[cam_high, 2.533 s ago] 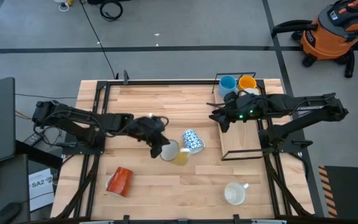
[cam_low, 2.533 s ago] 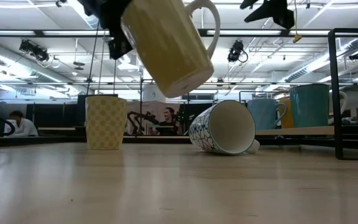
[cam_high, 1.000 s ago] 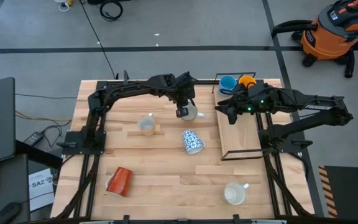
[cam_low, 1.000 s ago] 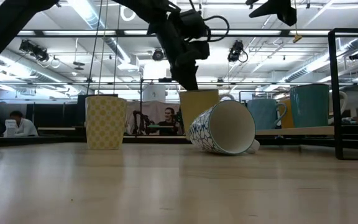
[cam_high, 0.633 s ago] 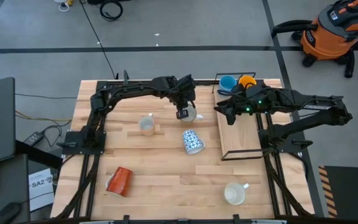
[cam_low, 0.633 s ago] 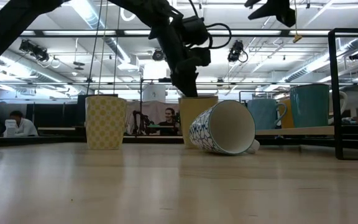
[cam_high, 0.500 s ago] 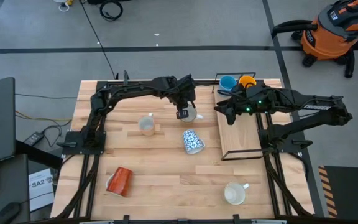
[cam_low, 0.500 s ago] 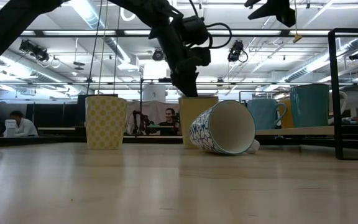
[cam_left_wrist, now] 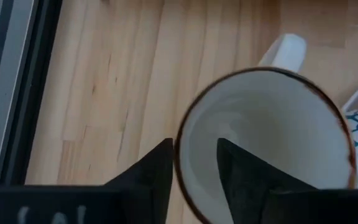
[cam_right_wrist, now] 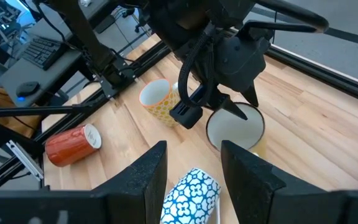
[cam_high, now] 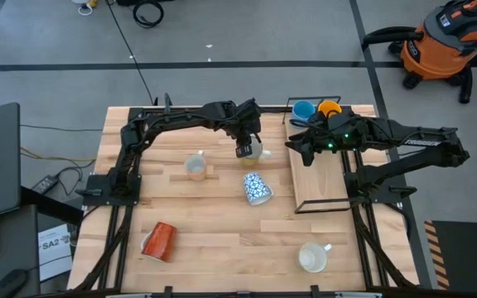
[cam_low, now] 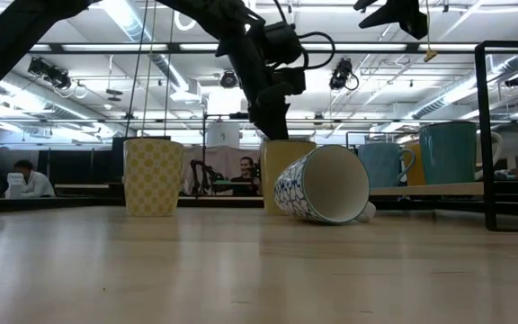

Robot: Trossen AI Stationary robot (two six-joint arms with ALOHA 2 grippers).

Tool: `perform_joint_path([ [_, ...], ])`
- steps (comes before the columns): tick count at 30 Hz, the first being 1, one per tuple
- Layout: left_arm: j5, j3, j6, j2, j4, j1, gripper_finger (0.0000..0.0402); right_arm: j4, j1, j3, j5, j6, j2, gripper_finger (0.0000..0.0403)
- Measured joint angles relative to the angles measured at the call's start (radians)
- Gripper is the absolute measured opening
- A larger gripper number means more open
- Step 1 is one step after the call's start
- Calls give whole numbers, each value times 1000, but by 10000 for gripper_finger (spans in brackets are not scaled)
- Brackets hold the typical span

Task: Place coffee mugs
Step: Put the yellow white mug on the shelf

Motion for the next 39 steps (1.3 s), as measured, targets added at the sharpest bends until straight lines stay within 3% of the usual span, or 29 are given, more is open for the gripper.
perform_joint_path([
  [8,-35,14,-23,-17,-31,0,155,0,0,0,0,-6,0,156],
  [14,-43,132,-23,-69,-155,-17,155,9,0,0,1,-63,0,156],
  [17,-42,178,-23,-125,-252,-40,155,19,0,0,2,-101,0,156],
  [23,-41,154,-108,-320,-287,-106,155,81,0,0,48,-132,-1,156],
  [27,-61,19,-183,-471,-249,-171,155,132,-8,0,49,-164,0,156],
  [33,-159,-352,-313,-705,-4,-299,155,228,-8,0,43,-264,35,156],
  [39,-198,-633,-378,-864,197,-389,155,375,-52,3,-83,-396,132,156],
])
